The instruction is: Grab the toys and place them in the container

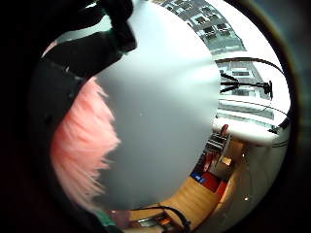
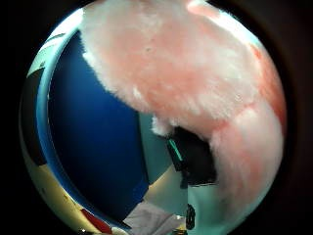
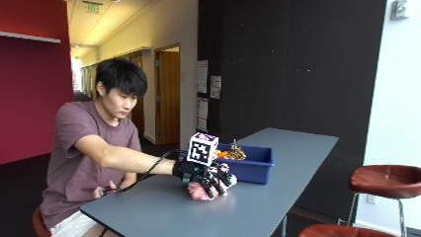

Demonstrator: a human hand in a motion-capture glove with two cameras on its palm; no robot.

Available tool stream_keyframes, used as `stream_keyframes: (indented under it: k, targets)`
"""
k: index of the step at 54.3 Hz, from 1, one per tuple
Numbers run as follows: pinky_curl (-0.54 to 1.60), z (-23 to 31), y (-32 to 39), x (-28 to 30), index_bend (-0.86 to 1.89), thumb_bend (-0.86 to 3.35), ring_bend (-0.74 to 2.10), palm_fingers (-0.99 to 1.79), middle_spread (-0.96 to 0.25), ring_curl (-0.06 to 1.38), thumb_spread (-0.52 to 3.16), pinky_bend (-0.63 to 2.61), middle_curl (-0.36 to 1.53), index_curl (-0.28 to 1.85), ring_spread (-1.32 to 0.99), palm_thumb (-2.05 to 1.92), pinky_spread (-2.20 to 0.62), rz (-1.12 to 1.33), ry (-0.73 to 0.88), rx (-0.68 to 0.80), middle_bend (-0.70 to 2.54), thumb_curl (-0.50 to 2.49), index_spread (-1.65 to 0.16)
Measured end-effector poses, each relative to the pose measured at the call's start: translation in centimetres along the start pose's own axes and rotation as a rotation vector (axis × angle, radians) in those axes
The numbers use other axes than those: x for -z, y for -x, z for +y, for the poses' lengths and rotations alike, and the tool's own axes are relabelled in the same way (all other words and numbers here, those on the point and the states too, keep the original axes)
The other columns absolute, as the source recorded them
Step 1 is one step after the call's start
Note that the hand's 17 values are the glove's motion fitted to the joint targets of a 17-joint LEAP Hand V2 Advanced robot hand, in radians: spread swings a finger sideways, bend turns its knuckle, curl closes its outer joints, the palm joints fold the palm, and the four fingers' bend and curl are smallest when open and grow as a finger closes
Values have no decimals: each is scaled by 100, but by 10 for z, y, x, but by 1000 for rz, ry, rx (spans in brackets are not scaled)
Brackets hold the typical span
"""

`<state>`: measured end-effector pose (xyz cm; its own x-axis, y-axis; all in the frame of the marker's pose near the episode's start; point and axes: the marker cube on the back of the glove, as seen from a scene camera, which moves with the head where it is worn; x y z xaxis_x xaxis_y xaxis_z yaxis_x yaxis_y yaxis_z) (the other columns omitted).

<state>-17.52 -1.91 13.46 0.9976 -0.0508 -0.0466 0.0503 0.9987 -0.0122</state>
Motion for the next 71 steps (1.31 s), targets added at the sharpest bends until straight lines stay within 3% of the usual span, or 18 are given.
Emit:
stream_keyframes:
  k: [17,33,48,49,54,71]
  targets:
    - [40,-4,-2,-3,14,-1,89,24,-5,51,126,108,33,12,-15,23,-9,15,12,3,30,35,-18]
    - [37,-9,-3,-6,17,-2,98,40,-17,52,123,103,41,20,-28,23,-18,30,-5,-9,41,34,-20]
    - [37,-15,6,-5,19,9,119,86,-33,57,136,101,52,22,-38,44,-32,-100,8,92,62,37,-23]
    - [37,-16,6,-6,16,5,116,74,-34,56,133,101,52,22,-38,38,-32,-102,2,91,60,35,-24]
    - [40,-19,4,-6,23,15,122,96,-35,60,124,106,58,26,-39,61,-35,-131,-49,89,67,46,-23]
    - [44,-8,-13,16,38,10,125,108,-39,63,84,102,74,39,-39,69,-37,-214,-72,108,81,65,-24]
